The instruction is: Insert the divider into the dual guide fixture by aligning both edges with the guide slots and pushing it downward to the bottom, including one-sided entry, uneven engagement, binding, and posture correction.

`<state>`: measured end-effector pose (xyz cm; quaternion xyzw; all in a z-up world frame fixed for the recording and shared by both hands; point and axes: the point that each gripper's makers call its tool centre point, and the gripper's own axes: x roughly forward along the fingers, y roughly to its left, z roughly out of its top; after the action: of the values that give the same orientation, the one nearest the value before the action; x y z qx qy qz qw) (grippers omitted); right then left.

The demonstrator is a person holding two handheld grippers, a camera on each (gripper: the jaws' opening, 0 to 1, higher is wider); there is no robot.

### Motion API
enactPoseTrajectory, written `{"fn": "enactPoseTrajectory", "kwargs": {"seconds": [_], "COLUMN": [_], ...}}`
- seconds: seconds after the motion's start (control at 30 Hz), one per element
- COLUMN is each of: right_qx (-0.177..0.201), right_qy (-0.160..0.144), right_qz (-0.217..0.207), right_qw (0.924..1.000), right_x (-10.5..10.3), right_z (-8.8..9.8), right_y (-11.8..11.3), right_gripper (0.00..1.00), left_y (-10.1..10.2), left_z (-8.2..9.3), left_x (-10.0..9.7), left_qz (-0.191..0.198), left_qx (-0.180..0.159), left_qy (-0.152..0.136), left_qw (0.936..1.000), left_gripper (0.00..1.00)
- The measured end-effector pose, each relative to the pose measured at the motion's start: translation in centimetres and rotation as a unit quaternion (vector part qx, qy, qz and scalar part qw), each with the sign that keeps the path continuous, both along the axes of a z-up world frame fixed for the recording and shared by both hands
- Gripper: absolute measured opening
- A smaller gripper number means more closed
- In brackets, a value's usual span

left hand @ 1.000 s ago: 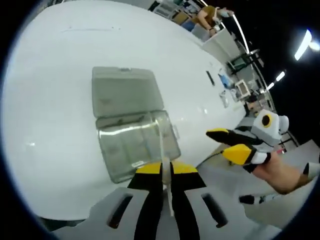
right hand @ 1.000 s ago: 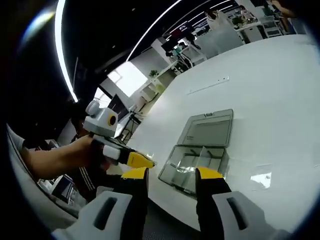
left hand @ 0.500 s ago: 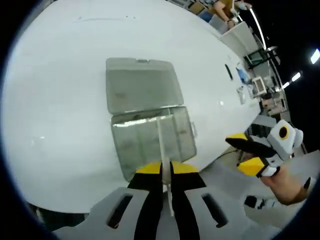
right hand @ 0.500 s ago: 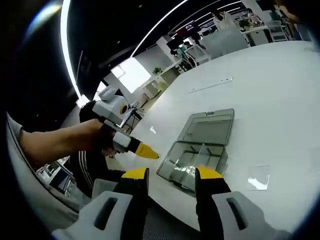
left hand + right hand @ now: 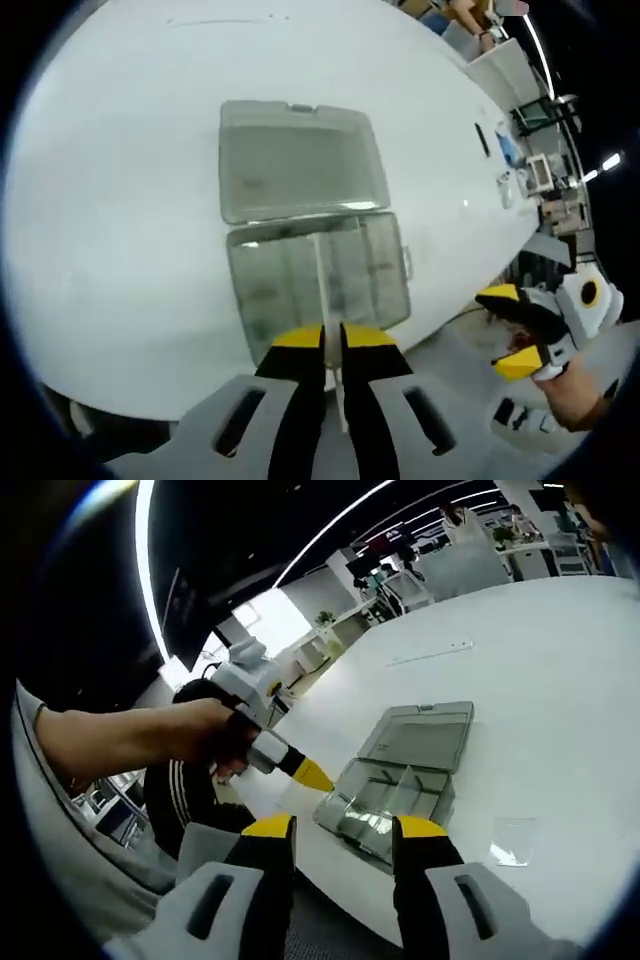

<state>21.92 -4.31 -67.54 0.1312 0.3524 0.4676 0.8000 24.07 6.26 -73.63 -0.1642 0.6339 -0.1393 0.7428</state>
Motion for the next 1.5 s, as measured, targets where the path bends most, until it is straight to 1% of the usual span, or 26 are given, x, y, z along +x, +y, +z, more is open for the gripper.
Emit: {"fn": "enactPoseTrajectory", "kwargs": {"seconds": [0.03,0.1,0.2,0.27,0.3,0.33,0.5,0.63,0.77,0.9,0.97,1.03,1.3,1.5], "right_qx": [-0.001,-0.015,-0.027,-0.036,-0.046,-0.053,-0.068,-0.082,-0.087,-0.110,-0.112,-0.116,-0.110,-0.114], "right_qy": [-0.003,-0.021,-0.036,-0.053,-0.068,-0.075,-0.094,-0.121,-0.134,-0.155,-0.163,-0.167,-0.168,-0.175], "right_qz": [0.004,0.018,0.034,0.044,0.056,0.061,0.078,0.097,0.108,0.126,0.133,0.138,0.140,0.145], "right_qw": [1.0000,0.9995,0.9984,0.9970,0.9951,0.9939,0.9902,0.9845,0.9812,0.9737,0.9712,0.9694,0.9696,0.9673], "right_x": [-0.1,-0.3,-0.6,-0.6,-0.7,-0.8,-1.2,-1.3,-1.6,-1.7,-1.8,-2.0,-1.9,-1.9], "right_z": [0.0,-0.1,-0.2,-0.3,-0.4,-0.5,-0.7,-0.7,-0.5,-0.8,-0.9,-0.9,-0.7,-0.6], "right_y": [0.0,0.0,0.1,0.1,0.1,0.1,0.2,0.2,0.5,0.5,0.6,0.6,0.5,0.4], "right_gripper": [0.36,0.37,0.40,0.41,0.41,0.42,0.45,0.46,0.48,0.49,0.50,0.50,0.51,0.52], "left_y": [0.0,0.1,0.1,0.3,0.3,0.3,0.3,0.3,0.2,0.3,0.4,0.4,0.2,0.0], "left_z": [-0.2,-0.4,-0.6,-0.9,-0.9,-1.0,-1.3,-1.4,-1.6,-1.8,-1.9,-2.1,-2.3,-2.5], "left_x": [0.0,0.0,0.0,0.0,-0.1,-0.1,0.0,0.0,0.1,0.1,0.2,0.2,0.4,0.5], "left_qz": [0.000,0.000,-0.001,0.000,0.000,-0.001,0.000,0.002,0.002,0.002,0.003,0.003,0.002,0.001], "left_qx": [0.004,0.008,0.014,0.019,0.020,0.022,0.027,0.031,0.032,0.036,0.037,0.039,0.042,0.045], "left_qy": [0.001,0.005,0.006,0.009,0.010,0.011,0.016,0.018,0.018,0.022,0.022,0.024,0.027,0.031], "left_qw": [1.0000,1.0000,0.9999,0.9998,0.9997,0.9997,0.9995,0.9993,0.9993,0.9991,0.9991,0.9990,0.9987,0.9985], "left_gripper": [0.02,0.02,0.02,0.02,0.02,0.02,0.02,0.02,0.02,0.02,0.02,0.02,0.02,0.02]}}
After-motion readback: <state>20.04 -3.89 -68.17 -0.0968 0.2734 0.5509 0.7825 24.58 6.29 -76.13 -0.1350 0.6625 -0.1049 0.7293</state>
